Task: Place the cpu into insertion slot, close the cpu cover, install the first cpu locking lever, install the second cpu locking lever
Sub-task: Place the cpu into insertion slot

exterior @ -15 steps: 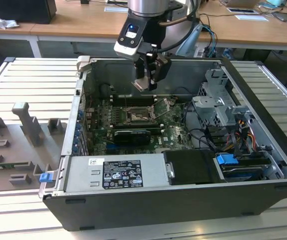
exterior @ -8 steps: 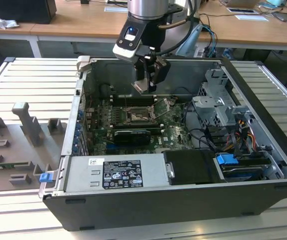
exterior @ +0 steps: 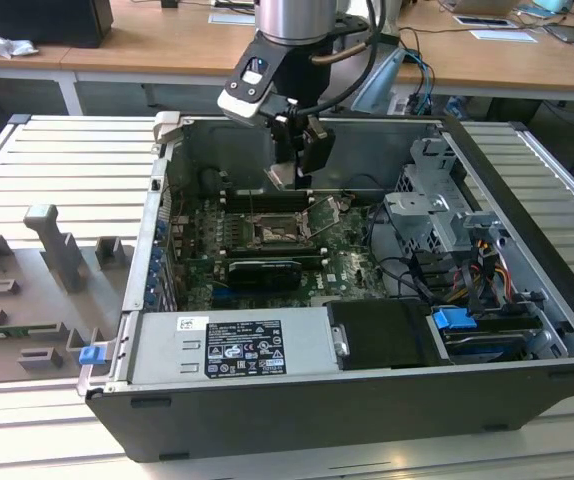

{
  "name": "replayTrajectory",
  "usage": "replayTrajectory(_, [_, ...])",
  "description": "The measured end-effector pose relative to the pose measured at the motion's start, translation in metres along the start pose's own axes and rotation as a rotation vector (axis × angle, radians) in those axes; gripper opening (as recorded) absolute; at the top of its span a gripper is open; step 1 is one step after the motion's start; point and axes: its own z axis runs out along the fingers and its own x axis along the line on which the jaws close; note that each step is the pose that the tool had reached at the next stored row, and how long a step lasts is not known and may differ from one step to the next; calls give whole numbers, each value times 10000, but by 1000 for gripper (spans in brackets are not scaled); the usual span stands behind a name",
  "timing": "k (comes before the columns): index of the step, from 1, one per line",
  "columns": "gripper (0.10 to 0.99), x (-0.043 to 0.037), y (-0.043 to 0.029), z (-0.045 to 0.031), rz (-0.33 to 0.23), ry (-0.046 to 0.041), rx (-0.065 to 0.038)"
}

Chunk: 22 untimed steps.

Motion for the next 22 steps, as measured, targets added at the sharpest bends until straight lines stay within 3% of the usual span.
replayTrajectory(8, [541,-2,-5,55,1412,-117,-31])
replayTrajectory(11, [541,-2,-10,113,1485,-112,-25])
replayTrajectory(22, [541,-4,-16,191,1496,-102,-18])
